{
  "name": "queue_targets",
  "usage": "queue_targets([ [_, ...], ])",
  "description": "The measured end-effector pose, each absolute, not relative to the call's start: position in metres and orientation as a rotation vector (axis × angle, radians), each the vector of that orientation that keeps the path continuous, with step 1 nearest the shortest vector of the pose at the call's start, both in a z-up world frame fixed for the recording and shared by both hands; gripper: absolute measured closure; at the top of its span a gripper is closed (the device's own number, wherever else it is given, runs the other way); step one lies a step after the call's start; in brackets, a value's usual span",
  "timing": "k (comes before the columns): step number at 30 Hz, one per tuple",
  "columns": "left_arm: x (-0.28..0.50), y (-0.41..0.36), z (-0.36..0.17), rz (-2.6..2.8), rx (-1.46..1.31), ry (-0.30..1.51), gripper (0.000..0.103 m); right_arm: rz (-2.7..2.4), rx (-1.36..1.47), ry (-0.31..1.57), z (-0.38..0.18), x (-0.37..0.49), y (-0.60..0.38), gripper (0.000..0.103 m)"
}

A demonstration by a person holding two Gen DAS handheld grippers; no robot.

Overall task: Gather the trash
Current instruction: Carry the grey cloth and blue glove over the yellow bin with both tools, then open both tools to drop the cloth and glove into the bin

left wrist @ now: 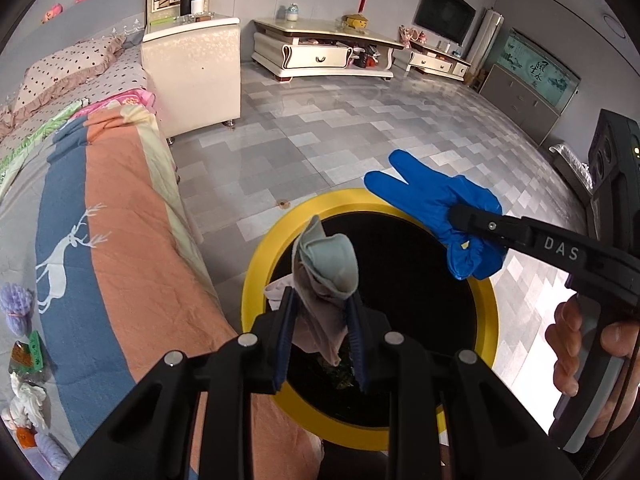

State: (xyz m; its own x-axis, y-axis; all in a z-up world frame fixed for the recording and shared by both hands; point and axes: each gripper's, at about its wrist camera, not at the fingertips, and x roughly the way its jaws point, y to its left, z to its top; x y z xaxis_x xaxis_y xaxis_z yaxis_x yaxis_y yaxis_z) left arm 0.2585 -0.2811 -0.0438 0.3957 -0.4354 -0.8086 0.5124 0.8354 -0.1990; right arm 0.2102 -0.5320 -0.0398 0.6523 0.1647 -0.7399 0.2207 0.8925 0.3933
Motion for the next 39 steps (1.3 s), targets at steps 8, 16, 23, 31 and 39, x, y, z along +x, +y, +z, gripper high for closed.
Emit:
queue_targets([
  [8, 0.253, -0.280, -0.041, -0.615, 0.083, 0.979, 0.068, -0.074, 0.483, 0.855, -0.036, 0.206, -0.531, 0.087],
  [16, 0.249, -0.266, -0.037, -0.609, 0.068, 0.963, 0.047, -0.112, 0.478, 0.853, -0.031, 0.201, -0.529, 0.067],
  [23, 0.251, -0.232, -0.037, -0.565, 0.030, 0.961, 0.038, -0.123, 0.465, 0.867, -0.030, 0.199, -0.519, 0.056],
  [31, 0.250, -0.179, -0.030, -0.499, -0.003, 0.940, 0.036, -0.095, 0.423, 0.864, -0.017, 0.201, -0.492, 0.049],
  [39, 0.243, -0.100, -0.020, -0.388, -0.027, 0.914, 0.036, -0.018, 0.342, 0.859, 0.000, 0.209, -0.429, 0.046],
])
